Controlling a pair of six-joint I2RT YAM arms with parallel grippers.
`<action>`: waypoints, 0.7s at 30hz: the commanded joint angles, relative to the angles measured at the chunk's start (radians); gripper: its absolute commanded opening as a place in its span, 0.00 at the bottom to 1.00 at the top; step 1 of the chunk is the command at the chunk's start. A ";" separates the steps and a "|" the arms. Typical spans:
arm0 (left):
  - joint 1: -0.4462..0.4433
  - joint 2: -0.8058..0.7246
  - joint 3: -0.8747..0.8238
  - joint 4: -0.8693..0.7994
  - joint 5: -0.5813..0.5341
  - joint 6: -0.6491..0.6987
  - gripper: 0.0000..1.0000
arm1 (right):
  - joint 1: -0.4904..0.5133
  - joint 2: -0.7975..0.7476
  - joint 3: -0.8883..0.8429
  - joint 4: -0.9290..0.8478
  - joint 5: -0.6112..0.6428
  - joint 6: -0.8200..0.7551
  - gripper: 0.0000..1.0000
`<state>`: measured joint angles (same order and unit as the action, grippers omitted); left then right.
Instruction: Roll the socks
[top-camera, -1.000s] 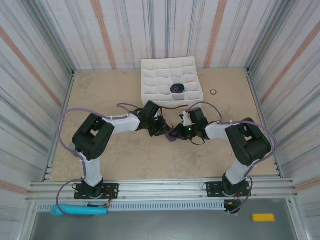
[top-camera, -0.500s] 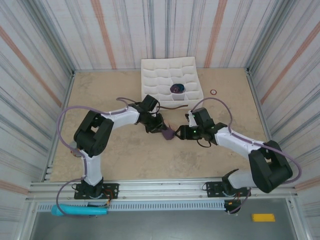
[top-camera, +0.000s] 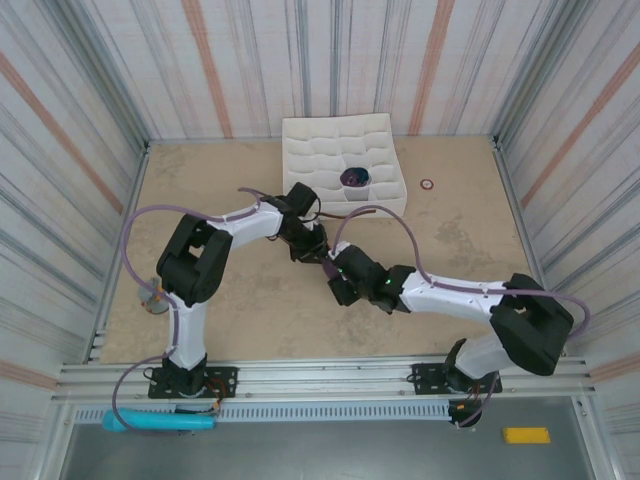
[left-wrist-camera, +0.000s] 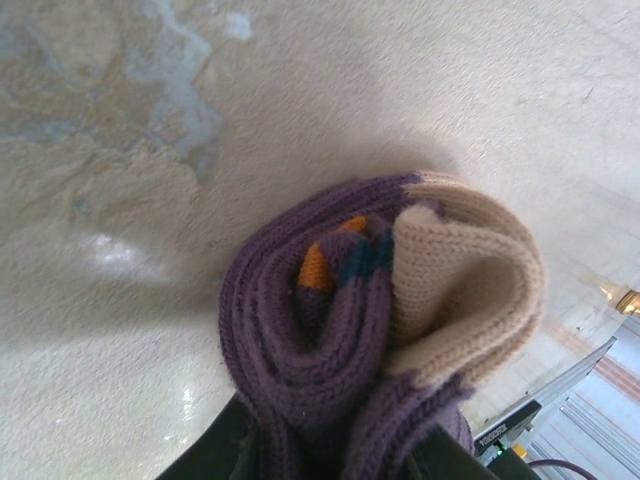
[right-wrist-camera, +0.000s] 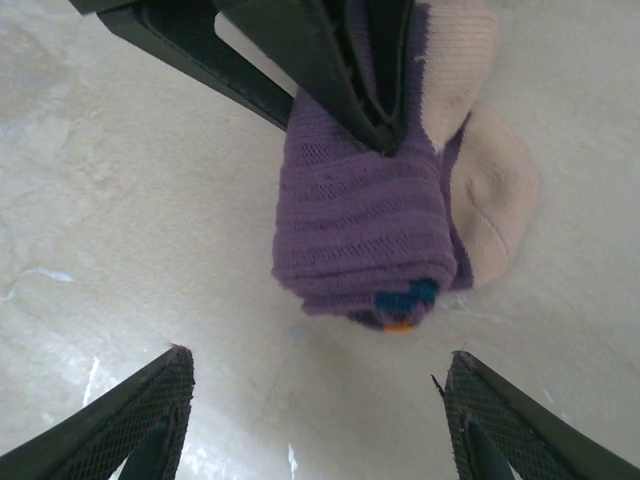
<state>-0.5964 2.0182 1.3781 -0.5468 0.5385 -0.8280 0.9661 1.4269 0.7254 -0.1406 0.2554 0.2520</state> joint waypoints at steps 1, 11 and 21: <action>0.004 0.049 -0.007 -0.110 0.001 0.026 0.01 | 0.014 0.069 0.030 0.078 0.142 -0.066 0.68; 0.004 0.037 -0.026 -0.108 0.006 0.026 0.01 | 0.029 0.185 0.046 0.166 0.184 -0.059 0.68; 0.004 0.033 -0.033 -0.089 0.018 0.020 0.01 | -0.003 0.241 0.044 0.162 0.167 0.002 0.46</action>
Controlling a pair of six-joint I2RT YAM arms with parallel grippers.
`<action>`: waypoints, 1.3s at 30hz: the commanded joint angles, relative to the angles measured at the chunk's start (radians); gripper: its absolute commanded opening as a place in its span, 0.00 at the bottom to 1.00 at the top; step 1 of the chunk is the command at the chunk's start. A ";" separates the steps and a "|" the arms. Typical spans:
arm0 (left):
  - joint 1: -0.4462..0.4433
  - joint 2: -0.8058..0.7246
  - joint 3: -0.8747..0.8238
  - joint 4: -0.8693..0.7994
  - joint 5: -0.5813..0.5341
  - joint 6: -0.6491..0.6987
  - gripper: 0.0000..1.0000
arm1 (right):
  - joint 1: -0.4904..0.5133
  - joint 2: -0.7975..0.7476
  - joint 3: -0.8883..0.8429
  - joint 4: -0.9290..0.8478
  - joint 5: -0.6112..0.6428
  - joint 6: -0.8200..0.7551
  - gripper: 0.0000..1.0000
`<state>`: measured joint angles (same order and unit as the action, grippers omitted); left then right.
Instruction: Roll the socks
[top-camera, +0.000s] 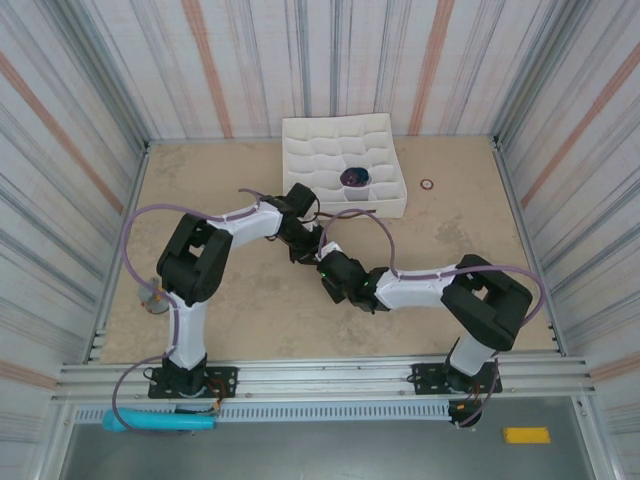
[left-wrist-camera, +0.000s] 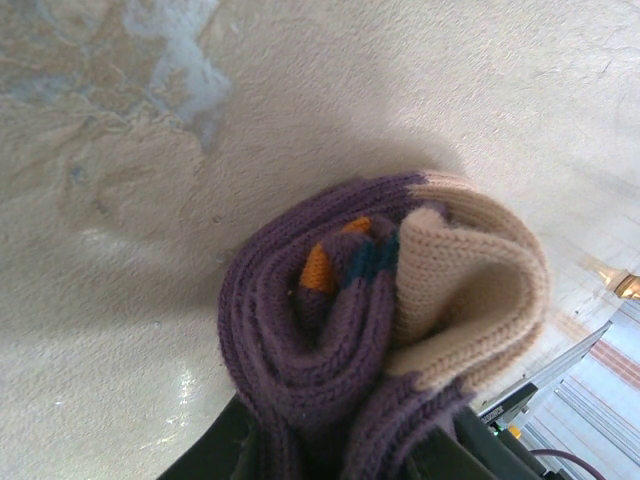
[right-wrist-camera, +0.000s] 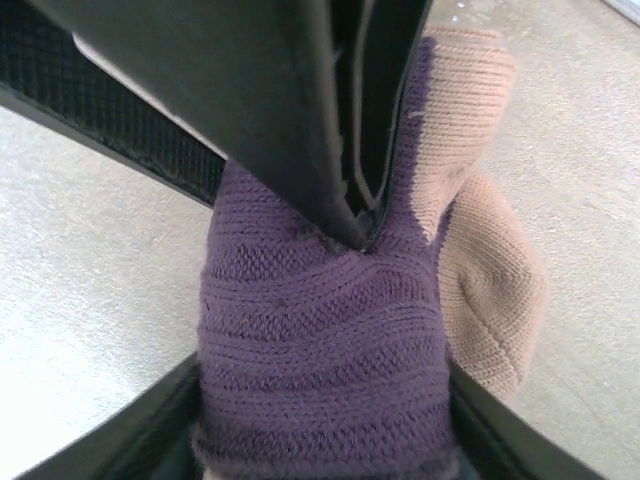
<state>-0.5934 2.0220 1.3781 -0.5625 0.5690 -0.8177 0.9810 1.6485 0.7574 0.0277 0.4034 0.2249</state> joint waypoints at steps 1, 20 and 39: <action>0.001 0.029 -0.032 -0.070 -0.010 0.010 0.01 | -0.027 0.015 0.004 -0.008 0.008 0.038 0.38; -0.005 -0.136 -0.192 0.302 -0.022 -0.101 0.63 | -0.339 -0.026 -0.206 0.012 -0.569 0.361 0.00; -0.015 -0.208 -0.354 0.570 -0.061 -0.116 0.61 | -0.510 0.091 -0.184 -0.030 -0.851 0.496 0.00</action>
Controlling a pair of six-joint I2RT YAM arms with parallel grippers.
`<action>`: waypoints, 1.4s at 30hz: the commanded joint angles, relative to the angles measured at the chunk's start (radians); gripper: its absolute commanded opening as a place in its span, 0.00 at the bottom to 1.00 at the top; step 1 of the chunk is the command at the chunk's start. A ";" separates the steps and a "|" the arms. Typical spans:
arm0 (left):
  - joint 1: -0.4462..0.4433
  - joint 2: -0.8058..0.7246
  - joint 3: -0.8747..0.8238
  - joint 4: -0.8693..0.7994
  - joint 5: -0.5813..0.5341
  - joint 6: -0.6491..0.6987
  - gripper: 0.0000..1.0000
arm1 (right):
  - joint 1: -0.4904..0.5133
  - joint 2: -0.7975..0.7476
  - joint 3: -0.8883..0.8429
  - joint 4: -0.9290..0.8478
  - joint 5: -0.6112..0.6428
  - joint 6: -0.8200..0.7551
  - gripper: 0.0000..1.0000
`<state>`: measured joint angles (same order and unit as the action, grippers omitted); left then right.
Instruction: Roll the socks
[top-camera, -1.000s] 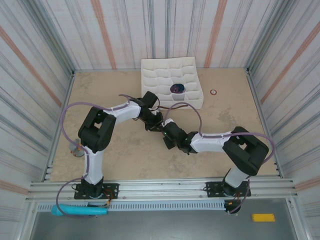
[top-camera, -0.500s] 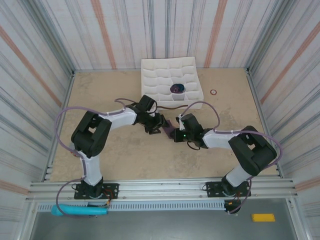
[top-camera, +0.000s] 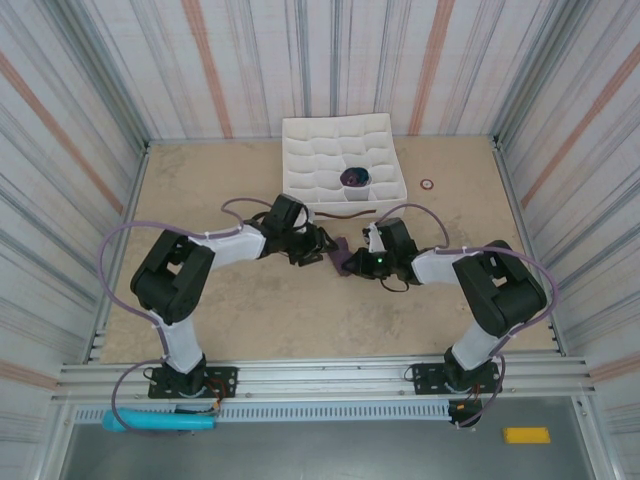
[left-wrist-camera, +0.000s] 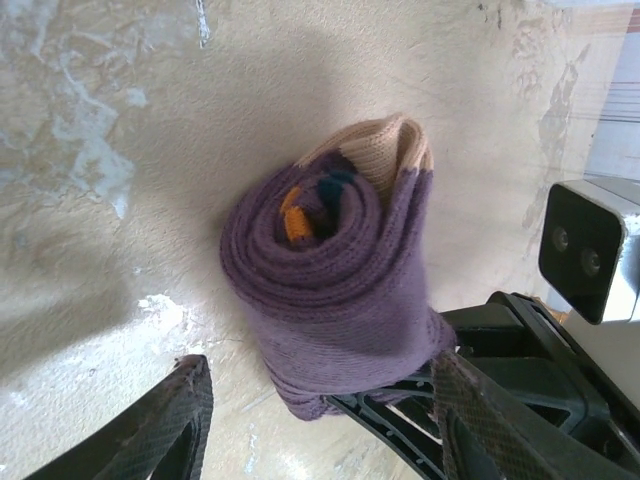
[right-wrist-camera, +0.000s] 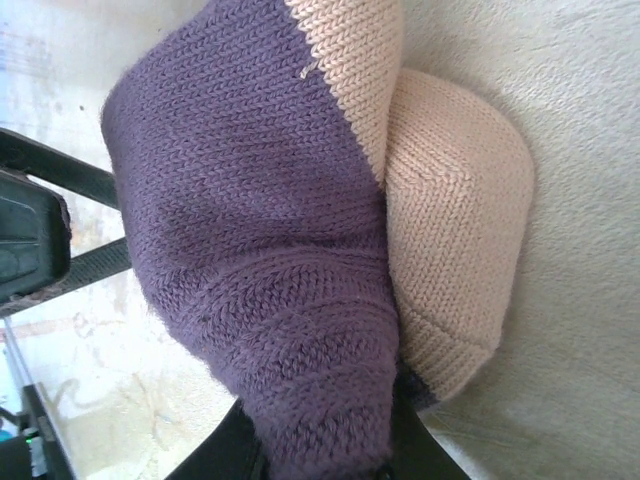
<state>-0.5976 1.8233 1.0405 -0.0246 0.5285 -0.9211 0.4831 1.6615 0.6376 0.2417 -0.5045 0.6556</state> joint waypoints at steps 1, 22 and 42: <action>-0.016 -0.005 -0.015 0.035 -0.026 -0.015 0.61 | -0.015 0.078 -0.063 -0.247 0.058 0.069 0.00; -0.067 0.172 0.110 -0.069 -0.134 -0.062 0.53 | -0.034 0.025 -0.064 -0.269 0.025 0.100 0.00; 0.024 0.266 0.285 -0.321 0.043 0.232 0.07 | -0.057 -0.099 0.056 -0.440 -0.005 0.054 0.71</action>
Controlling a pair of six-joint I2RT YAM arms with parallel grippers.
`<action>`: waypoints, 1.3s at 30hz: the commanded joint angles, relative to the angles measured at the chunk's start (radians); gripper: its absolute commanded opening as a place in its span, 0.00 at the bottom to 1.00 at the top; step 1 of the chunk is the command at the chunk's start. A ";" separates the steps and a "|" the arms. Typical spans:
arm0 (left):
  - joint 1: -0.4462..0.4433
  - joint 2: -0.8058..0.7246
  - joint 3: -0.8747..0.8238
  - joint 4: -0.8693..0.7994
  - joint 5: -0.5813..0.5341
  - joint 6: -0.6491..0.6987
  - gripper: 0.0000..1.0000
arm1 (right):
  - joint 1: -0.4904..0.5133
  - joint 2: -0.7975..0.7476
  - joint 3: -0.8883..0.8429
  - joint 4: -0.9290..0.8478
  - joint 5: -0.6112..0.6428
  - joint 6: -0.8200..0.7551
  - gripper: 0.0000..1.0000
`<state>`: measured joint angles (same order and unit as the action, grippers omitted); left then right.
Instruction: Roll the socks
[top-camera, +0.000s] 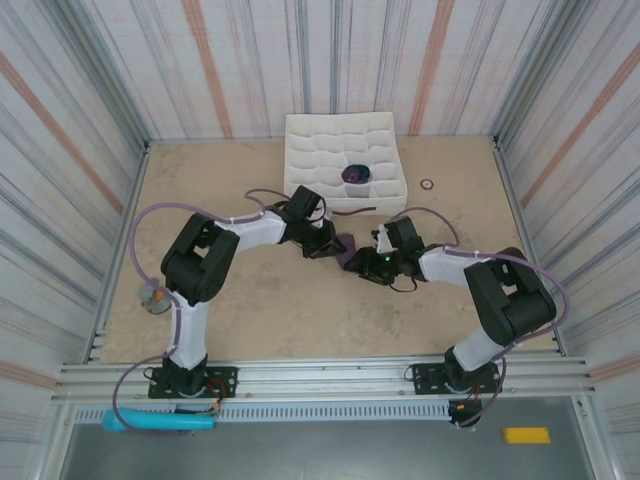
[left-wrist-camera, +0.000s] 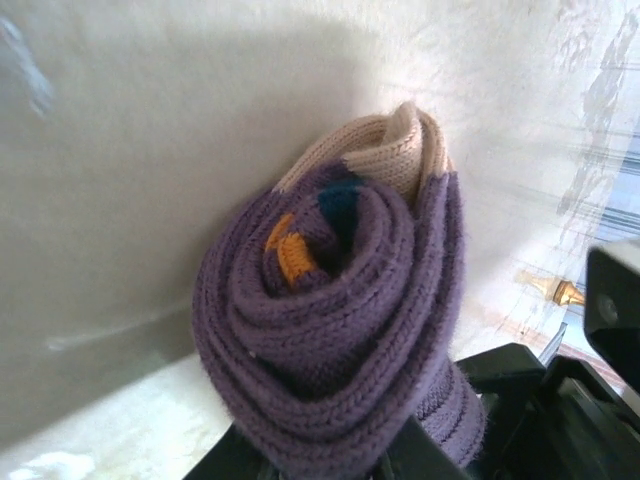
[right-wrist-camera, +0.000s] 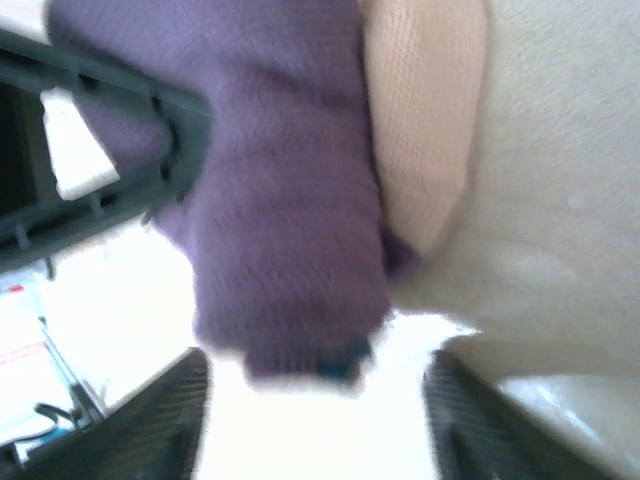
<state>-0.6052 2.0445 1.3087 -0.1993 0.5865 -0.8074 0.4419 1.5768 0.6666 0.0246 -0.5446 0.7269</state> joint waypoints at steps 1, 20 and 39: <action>0.032 0.059 0.035 -0.173 -0.008 0.148 0.07 | -0.022 -0.015 0.046 -0.245 0.037 -0.023 0.74; 0.035 0.020 -0.039 -0.216 0.076 0.228 0.08 | -0.009 0.179 0.174 -0.170 0.055 -0.109 0.75; 0.034 0.030 -0.034 -0.225 0.063 0.202 0.08 | 0.063 0.236 0.078 -0.122 0.056 -0.125 0.54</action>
<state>-0.5564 2.0548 1.3132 -0.3607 0.7197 -0.5907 0.4709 1.7466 0.8165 0.0658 -0.5171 0.6353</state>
